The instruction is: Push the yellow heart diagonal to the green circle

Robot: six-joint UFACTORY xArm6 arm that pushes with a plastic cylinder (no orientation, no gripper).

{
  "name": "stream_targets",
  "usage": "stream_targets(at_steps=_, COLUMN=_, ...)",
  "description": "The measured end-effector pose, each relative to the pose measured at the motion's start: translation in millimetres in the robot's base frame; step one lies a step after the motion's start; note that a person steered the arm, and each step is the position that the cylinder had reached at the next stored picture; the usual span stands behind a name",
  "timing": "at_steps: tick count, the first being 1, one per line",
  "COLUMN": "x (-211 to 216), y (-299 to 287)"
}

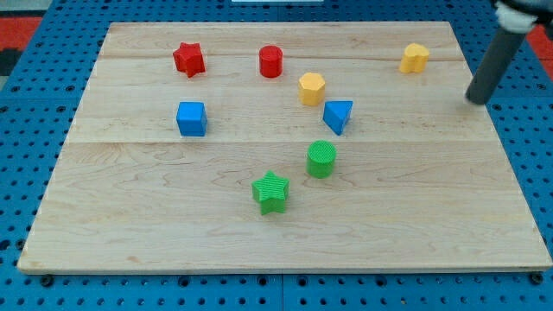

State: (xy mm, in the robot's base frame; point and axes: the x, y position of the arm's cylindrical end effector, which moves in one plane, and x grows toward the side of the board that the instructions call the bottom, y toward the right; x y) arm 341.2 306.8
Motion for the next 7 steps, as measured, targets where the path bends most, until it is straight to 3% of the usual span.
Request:
stream_targets(at_steps=1, x=-62, y=38)
stream_targets(at_steps=2, x=-79, y=26)
stream_targets(at_steps=4, x=-64, y=-64)
stream_targets(at_steps=5, x=-83, y=-67)
stream_targets(at_steps=6, x=-73, y=-97)
stream_targets(at_steps=7, x=-38, y=-127)
